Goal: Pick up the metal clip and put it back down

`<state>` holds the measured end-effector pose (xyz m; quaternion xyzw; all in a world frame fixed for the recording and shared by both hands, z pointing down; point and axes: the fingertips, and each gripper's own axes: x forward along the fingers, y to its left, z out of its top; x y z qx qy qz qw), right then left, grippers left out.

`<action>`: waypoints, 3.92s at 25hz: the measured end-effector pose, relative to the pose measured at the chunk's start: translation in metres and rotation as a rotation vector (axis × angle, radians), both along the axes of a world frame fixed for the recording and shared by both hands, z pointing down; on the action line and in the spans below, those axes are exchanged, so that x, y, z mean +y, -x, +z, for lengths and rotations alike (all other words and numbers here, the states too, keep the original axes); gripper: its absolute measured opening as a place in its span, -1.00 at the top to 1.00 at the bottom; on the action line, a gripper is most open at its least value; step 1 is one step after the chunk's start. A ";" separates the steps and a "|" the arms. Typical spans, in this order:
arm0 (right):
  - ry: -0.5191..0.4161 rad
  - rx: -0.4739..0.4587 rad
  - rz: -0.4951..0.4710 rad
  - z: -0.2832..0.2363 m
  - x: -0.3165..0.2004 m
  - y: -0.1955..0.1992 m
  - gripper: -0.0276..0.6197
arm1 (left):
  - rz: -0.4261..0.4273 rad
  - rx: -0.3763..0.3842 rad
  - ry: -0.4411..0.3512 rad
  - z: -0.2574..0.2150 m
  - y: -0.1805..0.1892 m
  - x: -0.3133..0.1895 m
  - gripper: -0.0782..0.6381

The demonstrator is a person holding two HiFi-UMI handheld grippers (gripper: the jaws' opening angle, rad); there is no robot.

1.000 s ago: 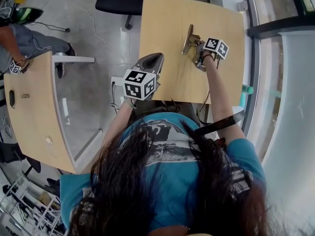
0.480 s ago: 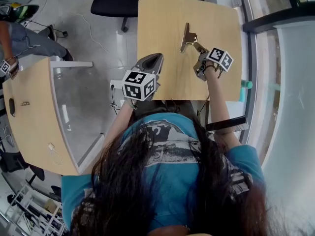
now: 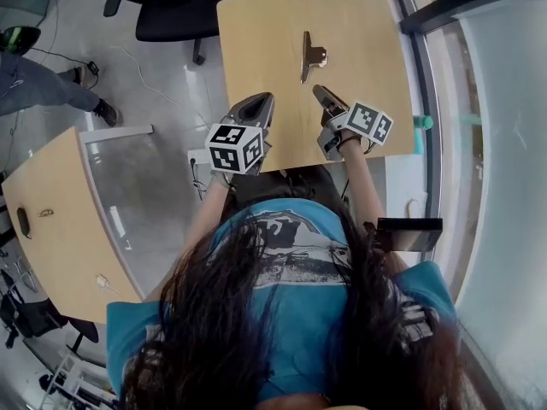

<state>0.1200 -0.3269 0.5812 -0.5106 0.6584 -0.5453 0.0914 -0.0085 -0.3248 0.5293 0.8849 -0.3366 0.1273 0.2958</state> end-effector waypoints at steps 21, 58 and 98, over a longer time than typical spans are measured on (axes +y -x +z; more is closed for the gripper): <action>0.018 -0.045 -0.006 -0.016 0.098 0.027 0.85 | 0.186 -0.022 0.043 0.025 -0.045 0.052 0.78; -0.069 -0.131 -0.131 -0.038 0.380 -0.003 0.87 | -0.065 -0.097 -0.059 -0.023 -0.045 0.338 0.78; -0.089 0.012 0.000 -0.073 0.505 0.176 0.87 | 0.152 0.038 -0.080 -0.043 0.105 0.454 0.78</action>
